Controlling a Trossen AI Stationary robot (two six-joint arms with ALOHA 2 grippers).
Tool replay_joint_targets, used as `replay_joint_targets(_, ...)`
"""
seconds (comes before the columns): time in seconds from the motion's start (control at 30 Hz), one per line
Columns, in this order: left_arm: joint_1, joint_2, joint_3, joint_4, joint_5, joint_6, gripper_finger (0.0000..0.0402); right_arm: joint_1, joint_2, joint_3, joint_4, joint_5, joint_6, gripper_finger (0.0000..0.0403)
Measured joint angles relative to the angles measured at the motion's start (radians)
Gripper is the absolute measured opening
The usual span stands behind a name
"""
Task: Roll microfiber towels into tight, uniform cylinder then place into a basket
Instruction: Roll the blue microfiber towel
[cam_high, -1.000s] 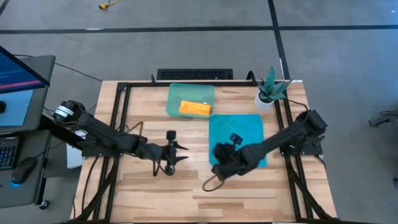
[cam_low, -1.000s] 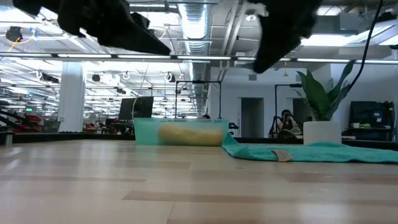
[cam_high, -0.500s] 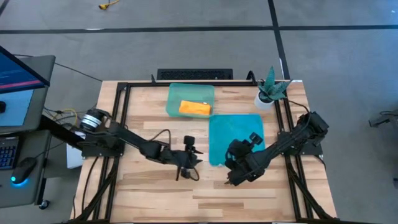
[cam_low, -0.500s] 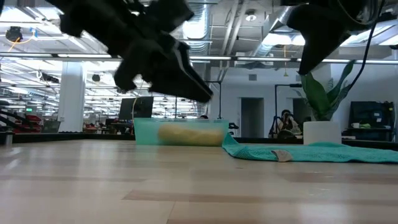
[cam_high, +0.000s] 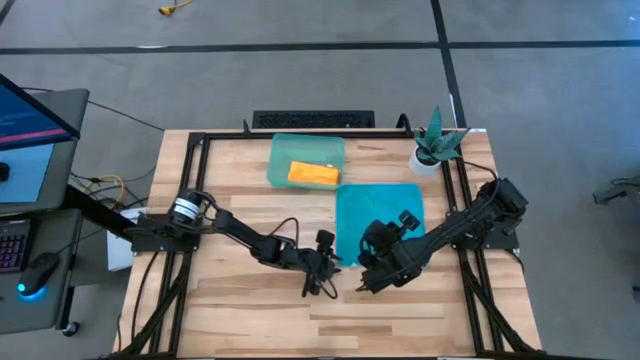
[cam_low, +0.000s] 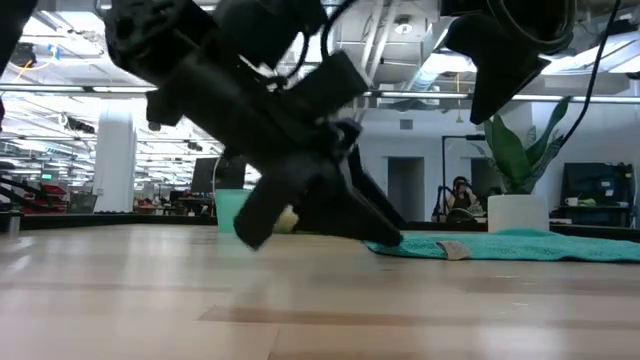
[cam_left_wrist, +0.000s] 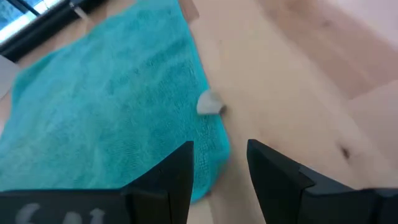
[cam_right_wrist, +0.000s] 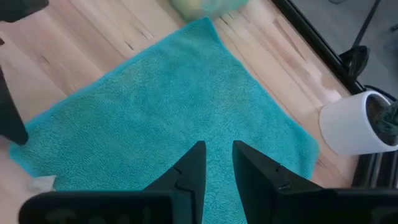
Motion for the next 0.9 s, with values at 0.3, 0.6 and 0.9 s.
replay_joint_targets(0.3,0.025,0.039,0.027,-0.013,-0.023,-0.021,0.0141,0.0,0.0,0.0,0.054,0.0,-0.068,0.0102)
replay_joint_targets(0.6,0.047,0.034,0.029,-0.065,0.051,-0.064,0.0127,-0.005,0.0,0.0,0.087,0.0,-0.132,0.0102)
replay_joint_targets(0.9,0.041,0.035,0.028,-0.093,0.091,-0.055,0.0008,0.023,0.0,0.0,0.058,-0.001,-0.132,0.0102)
